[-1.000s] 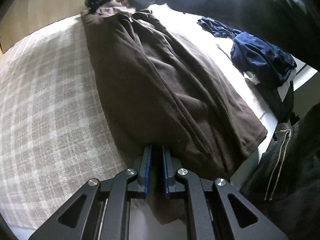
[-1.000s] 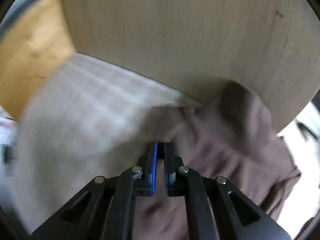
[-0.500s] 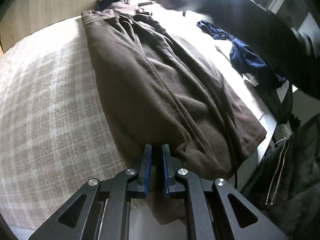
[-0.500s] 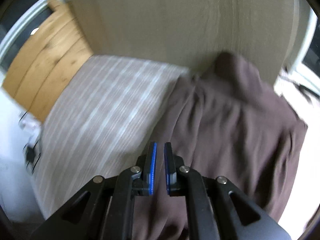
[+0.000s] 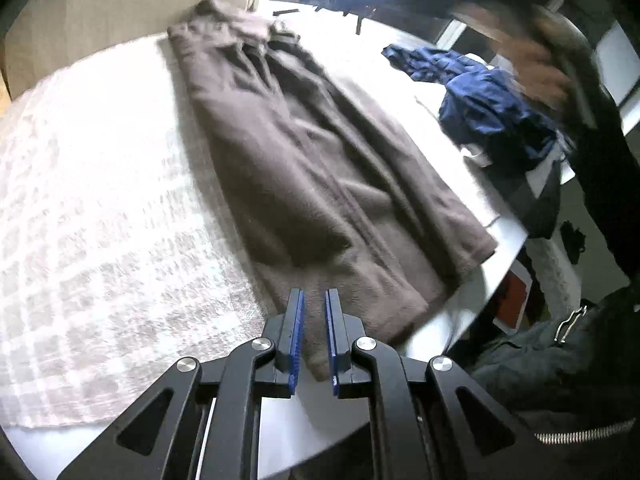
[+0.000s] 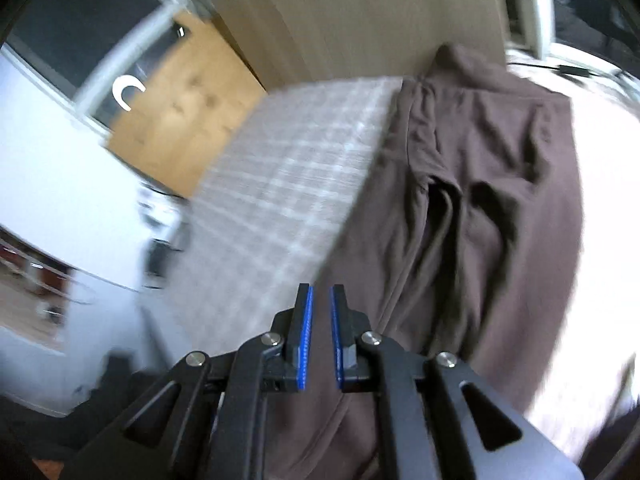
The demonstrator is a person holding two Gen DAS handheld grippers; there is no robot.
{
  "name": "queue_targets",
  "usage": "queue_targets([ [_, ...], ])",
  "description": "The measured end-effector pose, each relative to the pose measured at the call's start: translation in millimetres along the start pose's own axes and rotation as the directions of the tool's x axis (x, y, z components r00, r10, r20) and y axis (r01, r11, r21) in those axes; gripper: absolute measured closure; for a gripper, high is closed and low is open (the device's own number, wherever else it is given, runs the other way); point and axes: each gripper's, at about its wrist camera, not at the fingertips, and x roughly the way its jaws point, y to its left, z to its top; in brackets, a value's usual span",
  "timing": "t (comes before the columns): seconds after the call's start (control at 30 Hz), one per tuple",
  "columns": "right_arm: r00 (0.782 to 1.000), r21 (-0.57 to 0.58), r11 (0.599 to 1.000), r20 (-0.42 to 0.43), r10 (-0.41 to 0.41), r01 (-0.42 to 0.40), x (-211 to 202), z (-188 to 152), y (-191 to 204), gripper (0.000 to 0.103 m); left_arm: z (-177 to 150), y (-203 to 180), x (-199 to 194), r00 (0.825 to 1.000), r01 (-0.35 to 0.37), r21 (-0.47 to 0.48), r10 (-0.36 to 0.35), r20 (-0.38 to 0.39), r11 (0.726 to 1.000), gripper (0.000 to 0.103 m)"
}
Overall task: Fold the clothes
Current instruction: 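Release the fleece with both grippers and move them back over the hem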
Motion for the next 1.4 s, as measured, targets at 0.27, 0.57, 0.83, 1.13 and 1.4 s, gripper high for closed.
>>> queue_targets([
  [0.27, 0.962, 0.048, 0.961, 0.004, -0.271, 0.271, -36, -120, -12, 0.088, 18, -26, 27, 0.999, 0.053, 0.139, -0.051, -0.017, 0.989, 0.091],
  [0.57, 0.945, -0.028, 0.952, -0.112, -0.307, 0.306, 14, -191, -3, 0.087, -2, -39, 32, 0.996, 0.076, 0.181, -0.065, -0.068, 0.981, 0.085],
  [0.83, 0.935, 0.263, 0.899, -0.031, -0.354, 0.35, -59, -222, -57, 0.064, -17, -5, 19, 0.997, 0.0, 0.006, 0.001, -0.081, 1.0, 0.08],
  [1.13, 0.924, 0.23, 0.895, -0.053, -0.38, 0.381, -47, -224, -53, 0.064, -9, -10, 4, 0.997, -0.062, 0.026, 0.063, -0.041, 0.998, 0.068],
  [1.4, 0.893, 0.175, 0.876, -0.121, -0.434, 0.449, -33, -227, -53, 0.063, -26, -36, 40, 0.98, -0.103, 0.19, 0.133, -0.15, 0.976, 0.061],
])
